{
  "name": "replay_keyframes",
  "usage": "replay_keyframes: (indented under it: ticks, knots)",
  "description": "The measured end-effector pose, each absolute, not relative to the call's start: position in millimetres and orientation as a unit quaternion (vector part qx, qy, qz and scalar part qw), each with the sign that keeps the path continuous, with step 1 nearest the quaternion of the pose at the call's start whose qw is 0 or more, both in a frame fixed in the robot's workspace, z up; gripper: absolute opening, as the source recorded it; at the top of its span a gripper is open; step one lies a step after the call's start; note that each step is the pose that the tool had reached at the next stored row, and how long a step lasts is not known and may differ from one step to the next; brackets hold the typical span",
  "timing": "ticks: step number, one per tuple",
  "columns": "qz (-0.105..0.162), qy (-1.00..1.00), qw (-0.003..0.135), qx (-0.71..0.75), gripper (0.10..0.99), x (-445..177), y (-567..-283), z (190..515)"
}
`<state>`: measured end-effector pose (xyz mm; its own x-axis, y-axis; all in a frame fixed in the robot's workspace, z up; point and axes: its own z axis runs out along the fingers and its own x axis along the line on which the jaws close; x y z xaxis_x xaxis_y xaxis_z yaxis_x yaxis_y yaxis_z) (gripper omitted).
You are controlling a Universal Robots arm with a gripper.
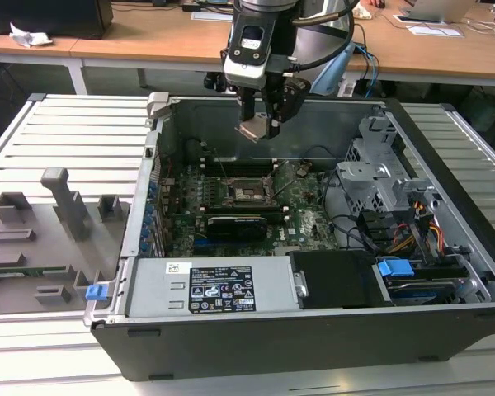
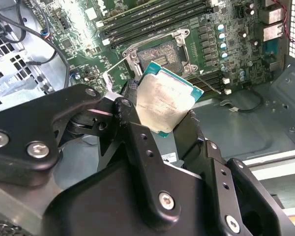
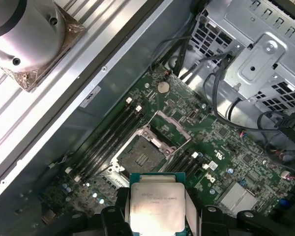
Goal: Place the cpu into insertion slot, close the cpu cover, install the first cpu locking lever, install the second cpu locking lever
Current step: 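Place the cpu into insertion slot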
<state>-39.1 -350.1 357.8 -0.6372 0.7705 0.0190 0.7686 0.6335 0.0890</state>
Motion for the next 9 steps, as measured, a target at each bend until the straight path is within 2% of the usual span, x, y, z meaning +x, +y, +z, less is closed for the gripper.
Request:
replay_keyframes:
  ticks: [9]
  knots:
    - [0.044, 0.893, 0.012, 0.448, 0.537, -39.1, -350.0, 357.0]
